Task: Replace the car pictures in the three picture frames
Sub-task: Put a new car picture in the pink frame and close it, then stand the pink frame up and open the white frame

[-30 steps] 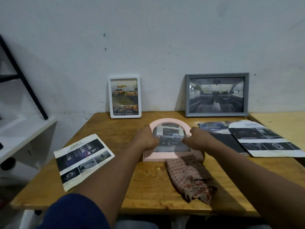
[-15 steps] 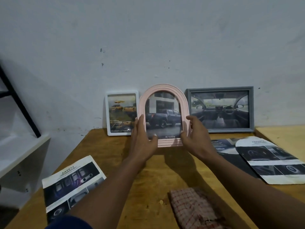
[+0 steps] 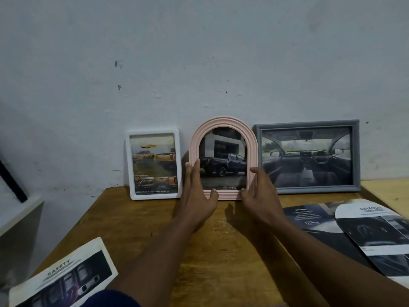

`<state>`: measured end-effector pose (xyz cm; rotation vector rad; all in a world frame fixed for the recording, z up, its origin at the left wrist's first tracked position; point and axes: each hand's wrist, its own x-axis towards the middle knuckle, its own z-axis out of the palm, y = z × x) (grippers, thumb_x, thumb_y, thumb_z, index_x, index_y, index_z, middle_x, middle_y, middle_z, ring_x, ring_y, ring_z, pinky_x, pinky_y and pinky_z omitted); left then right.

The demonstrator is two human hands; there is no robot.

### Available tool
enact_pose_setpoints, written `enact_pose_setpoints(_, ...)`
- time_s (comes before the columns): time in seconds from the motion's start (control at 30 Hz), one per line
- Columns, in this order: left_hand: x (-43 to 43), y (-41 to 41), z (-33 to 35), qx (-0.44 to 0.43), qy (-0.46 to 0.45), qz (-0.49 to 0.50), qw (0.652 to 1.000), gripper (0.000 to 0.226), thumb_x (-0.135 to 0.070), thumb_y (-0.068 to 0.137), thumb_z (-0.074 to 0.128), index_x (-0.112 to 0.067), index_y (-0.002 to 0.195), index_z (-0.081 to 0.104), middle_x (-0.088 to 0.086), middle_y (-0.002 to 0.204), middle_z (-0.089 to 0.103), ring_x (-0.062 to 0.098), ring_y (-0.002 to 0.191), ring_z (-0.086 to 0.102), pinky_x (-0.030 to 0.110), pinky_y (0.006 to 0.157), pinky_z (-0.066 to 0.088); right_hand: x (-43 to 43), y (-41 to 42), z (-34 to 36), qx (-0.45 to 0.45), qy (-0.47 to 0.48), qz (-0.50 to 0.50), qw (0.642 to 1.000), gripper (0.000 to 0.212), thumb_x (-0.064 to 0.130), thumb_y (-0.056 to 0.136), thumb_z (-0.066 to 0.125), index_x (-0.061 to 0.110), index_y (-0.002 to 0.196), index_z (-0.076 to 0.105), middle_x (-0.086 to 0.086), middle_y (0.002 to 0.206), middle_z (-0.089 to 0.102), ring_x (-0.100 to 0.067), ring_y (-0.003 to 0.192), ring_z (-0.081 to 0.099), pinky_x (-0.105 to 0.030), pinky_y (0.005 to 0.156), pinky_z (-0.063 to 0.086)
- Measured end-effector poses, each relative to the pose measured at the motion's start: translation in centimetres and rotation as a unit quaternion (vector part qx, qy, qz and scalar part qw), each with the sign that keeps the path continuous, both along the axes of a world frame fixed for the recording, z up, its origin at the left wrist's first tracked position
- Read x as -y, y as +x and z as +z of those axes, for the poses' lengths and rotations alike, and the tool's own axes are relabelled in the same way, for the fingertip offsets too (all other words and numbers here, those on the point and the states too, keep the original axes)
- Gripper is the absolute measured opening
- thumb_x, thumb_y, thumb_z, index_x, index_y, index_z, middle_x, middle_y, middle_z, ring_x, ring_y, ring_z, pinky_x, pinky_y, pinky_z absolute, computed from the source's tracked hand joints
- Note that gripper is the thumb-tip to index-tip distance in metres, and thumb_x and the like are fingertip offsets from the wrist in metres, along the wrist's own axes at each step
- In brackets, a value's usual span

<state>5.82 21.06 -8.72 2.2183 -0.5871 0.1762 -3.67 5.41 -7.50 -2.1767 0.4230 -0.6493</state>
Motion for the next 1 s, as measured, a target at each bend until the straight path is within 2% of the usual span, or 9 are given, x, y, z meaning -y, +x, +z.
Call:
enact_pose_setpoints(0.2,0.8,1.0,-0.8,-0.005,0.033,-0.013,0.999,0.108,-0.036,0.096,0.065,-0.061,0.146,-0.027,-0.014,0.164,-0.029,0.023,0.157,0.000,0.060,0.119,0.029,0.4,1.0,-0.2,-0.034,0.011,0.007,0.999,0.069,0.016,0.090,0.068,0.026,0.146,0.030,-0.004,0.149,0.039,-0.025,0.132,0.046,-0.041,0.106,0.044)
enact_pose_setpoints(0.33,0.4,0.6,-0.7,-0.018,0.058,-0.028,0.998,0.099,-0.038,0.099,0.059,-0.056,0.149,-0.024,-0.013,0.166,-0.025,0.019,0.156,-0.008,0.055,0.123,0.021,0.2,1.0,0.6,-0.057,0.004,0.021,0.998,0.069,0.019,0.088,0.069,0.026,0.144,0.030,-0.007,0.144,0.043,-0.029,0.126,0.053,-0.050,0.102,0.050)
enact_pose_setpoints(0.5,-0.8,-0.5,0.6,-0.039,0.071,-0.026,0.996,0.091,-0.039,0.100,0.058,-0.050,0.155,-0.014,-0.009,0.170,-0.011,0.022,0.157,-0.001,0.055,0.123,0.019,-0.2,0.4,2.5,-0.050,-0.054,-0.022,0.997,0.056,0.020,0.091,0.068,0.016,0.140,0.042,-0.009,0.141,0.046,-0.029,0.125,0.052,-0.044,0.102,0.049)
enact_pose_setpoints(0.57,-1.6,-0.7,1.5,-0.041,0.077,-0.024,0.996,0.091,-0.038,0.099,0.060,-0.048,0.157,-0.010,-0.008,0.171,-0.006,0.025,0.157,0.005,0.057,0.122,0.022,-0.8,-0.1,3.7,-0.038,-0.047,-0.023,0.998,0.055,0.019,0.090,0.068,0.019,0.139,0.043,-0.010,0.137,0.051,-0.027,0.116,0.057,-0.047,0.096,0.054)
enact_pose_setpoints(0.67,-3.5,-0.9,3.5,-0.024,0.092,-0.036,0.995,0.097,-0.040,0.095,0.064,-0.044,0.159,-0.009,-0.005,0.171,0.005,0.031,0.155,0.016,0.060,0.119,0.029,-2.1,-0.7,5.7,-0.018,-0.046,0.000,0.999,0.053,0.018,0.090,0.067,0.020,0.138,0.044,-0.010,0.131,0.056,-0.022,0.101,0.062,-0.042,0.086,0.058)
enact_pose_setpoints(0.73,-5.0,-1.4,5.0,-0.014,0.098,-0.034,0.994,0.097,-0.038,0.095,0.065,-0.039,0.160,-0.006,-0.001,0.171,0.009,0.032,0.154,0.018,0.060,0.119,0.028,-3.5,-1.1,7.2,-0.006,-0.046,0.024,0.999,0.053,0.016,0.092,0.066,0.018,0.140,0.044,-0.008,0.135,0.055,-0.018,0.101,0.060,-0.031,0.082,0.053)
enact_pose_setpoints(0.8,-6.7,-1.7,6.4,-0.008,0.098,-0.025,0.995,0.096,-0.035,0.095,0.067,-0.036,0.162,-0.003,0.000,0.171,0.008,0.031,0.155,0.016,0.058,0.120,0.027,-5.0,-1.3,8.5,0.009,-0.048,0.046,0.998,0.053,0.017,0.093,0.065,0.017,0.142,0.043,-0.008,0.139,0.054,-0.020,0.110,0.059,-0.026,0.080,0.047)
enact_pose_setpoints(0.9,-9.3,-2.0,7.9,-0.005,0.088,-0.006,0.996,0.096,-0.031,0.094,0.067,-0.037,0.162,-0.001,-0.001,0.171,0.010,0.032,0.154,0.020,0.056,0.119,0.031,-7.4,-1.4,9.8,0.019,-0.033,0.080,0.996,0.052,0.016,0.094,0.063,0.016,0.143,0.042,-0.009,0.142,0.051,-0.026,0.125,0.054,-0.029,0.087,0.047)
enact_pose_setpoints(1.0,-11.8,-1.7,8.3,-0.014,0.091,0.022,0.995,0.094,-0.027,0.093,0.065,-0.037,0.162,0.001,0.000,0.170,0.015,0.032,0.151,0.028,0.054,0.116,0.037,-9.5,-0.8,10.1,0.020,-0.020,0.102,0.994,0.054,0.016,0.093,0.064,0.018,0.142,0.041,-0.009,0.142,0.052,-0.028,0.124,0.055,-0.033,0.088,0.051)
